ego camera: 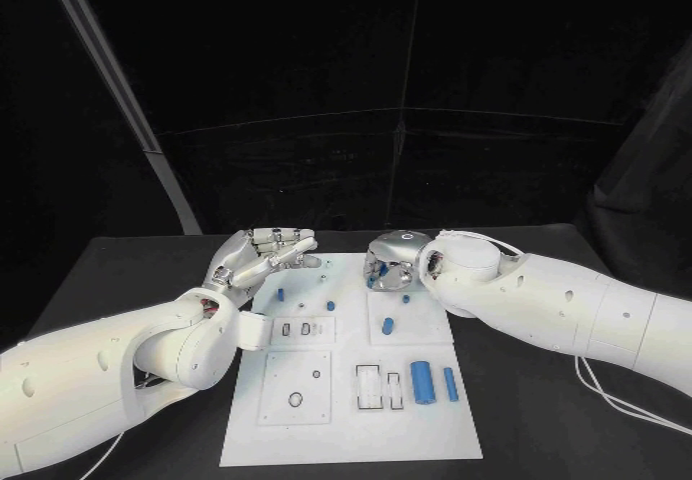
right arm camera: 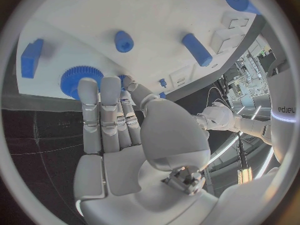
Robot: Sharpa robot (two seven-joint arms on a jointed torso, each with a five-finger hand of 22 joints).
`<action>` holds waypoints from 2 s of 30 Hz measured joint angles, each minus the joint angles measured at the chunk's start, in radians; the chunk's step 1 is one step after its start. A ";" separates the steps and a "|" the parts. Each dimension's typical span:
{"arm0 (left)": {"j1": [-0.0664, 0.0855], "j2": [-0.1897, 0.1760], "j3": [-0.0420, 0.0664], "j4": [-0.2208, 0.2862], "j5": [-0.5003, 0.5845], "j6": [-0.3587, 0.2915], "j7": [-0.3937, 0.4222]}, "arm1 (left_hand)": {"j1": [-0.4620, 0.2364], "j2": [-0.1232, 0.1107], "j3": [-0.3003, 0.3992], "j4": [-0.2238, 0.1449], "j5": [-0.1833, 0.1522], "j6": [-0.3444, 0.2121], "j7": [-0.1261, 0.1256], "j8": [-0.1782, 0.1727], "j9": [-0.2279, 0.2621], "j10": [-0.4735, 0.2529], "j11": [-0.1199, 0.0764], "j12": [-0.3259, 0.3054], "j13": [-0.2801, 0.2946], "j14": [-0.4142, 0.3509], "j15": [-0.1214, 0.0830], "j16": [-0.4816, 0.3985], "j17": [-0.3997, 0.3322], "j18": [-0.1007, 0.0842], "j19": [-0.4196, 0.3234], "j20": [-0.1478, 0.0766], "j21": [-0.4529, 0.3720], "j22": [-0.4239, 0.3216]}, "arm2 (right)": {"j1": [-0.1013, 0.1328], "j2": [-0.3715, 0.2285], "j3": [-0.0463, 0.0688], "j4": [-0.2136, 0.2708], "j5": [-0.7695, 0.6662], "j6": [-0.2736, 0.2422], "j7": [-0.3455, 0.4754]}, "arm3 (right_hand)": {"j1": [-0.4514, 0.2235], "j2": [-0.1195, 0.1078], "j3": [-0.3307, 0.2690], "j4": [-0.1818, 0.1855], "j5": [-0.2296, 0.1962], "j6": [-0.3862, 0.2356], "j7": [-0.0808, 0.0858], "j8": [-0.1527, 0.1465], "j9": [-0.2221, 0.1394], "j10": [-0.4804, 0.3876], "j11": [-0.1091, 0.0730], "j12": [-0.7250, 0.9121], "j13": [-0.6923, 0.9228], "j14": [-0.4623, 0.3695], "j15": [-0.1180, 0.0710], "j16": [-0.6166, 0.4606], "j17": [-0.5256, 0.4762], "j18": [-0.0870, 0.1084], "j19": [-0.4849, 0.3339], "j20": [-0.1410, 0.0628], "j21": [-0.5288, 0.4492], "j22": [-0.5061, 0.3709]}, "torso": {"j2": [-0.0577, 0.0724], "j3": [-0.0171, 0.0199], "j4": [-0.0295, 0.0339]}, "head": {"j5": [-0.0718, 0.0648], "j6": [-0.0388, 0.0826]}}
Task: Assemble the parts on the task board
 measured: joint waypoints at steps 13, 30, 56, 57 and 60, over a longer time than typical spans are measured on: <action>0.000 -0.002 0.000 0.002 0.000 0.004 -0.004 | 0.000 0.000 0.003 -0.003 0.000 0.000 0.000 -0.004 0.000 0.000 0.000 0.000 0.000 0.000 0.000 0.000 0.001 0.000 0.000 0.000 0.000 -0.001 | 0.001 0.010 0.000 -0.008 0.002 -0.005 0.004 | -0.012 -0.004 0.054 0.017 -0.006 0.059 -0.012 0.013 0.002 0.065 -0.015 0.010 0.003 0.006 -0.006 0.133 0.138 -0.032 0.075 -0.005 0.105 0.156 | 0.001 0.0000 0.0003 | 0.005 -0.006; 0.001 -0.007 0.000 -0.010 0.000 0.009 -0.007 | 0.004 0.004 0.005 -0.005 0.000 0.000 0.000 -0.004 0.000 0.000 0.000 -0.004 0.000 0.000 0.000 0.000 0.002 0.000 0.000 0.000 -0.004 -0.002 | 0.001 0.043 0.001 -0.026 0.053 -0.211 0.006 | -0.013 -0.003 0.112 0.038 -0.020 0.088 -0.012 0.015 0.004 0.100 -0.022 0.004 0.003 0.006 -0.006 0.217 0.215 -0.048 0.106 -0.012 0.174 0.256 | 0.001 -0.0016 0.0020 | 0.011 0.001; 0.006 -0.004 0.000 -0.025 -0.001 0.012 -0.008 | 0.001 0.007 0.003 -0.008 0.000 0.000 0.000 -0.004 0.000 0.000 0.000 -0.004 0.000 0.000 0.000 -0.007 0.002 0.000 0.000 0.000 -0.004 -0.002 | 0.015 0.204 0.001 -0.199 0.090 -0.223 0.002 | -0.025 -0.024 0.134 0.054 -0.022 0.079 -0.005 0.002 0.005 0.083 -0.012 0.000 0.002 0.006 -0.006 0.237 0.228 -0.047 0.102 -0.009 0.186 0.266 | 0.010 -0.0022 0.0064 | 0.016 0.006; 0.006 -0.004 0.000 -0.025 -0.001 0.012 -0.008 | 0.001 0.007 0.003 -0.008 0.000 0.000 0.000 -0.004 0.000 0.000 0.000 -0.004 0.000 0.000 0.000 -0.007 0.002 0.000 0.000 0.000 -0.004 -0.002 | 0.015 0.207 0.001 -0.202 0.090 -0.222 0.002 | -0.025 -0.024 0.135 0.055 -0.022 0.079 -0.005 0.002 0.005 0.082 -0.011 0.000 0.002 0.005 -0.006 0.237 0.228 -0.047 0.102 -0.009 0.187 0.266 | 0.010 -0.0023 0.0064 | 0.016 0.006; 0.006 -0.004 0.000 -0.026 -0.001 0.012 -0.009 | 0.001 0.007 0.003 -0.008 0.000 0.000 0.000 -0.004 0.000 0.000 0.000 -0.004 0.000 0.000 0.000 -0.007 0.002 0.000 0.000 0.000 -0.004 -0.002 | 0.016 0.216 0.001 -0.214 0.090 -0.217 0.000 | -0.025 -0.024 0.135 0.055 -0.022 0.079 -0.005 0.000 0.005 0.082 -0.011 0.000 0.002 0.005 -0.005 0.237 0.228 -0.047 0.102 -0.009 0.187 0.266 | 0.010 -0.0025 0.0064 | 0.017 0.005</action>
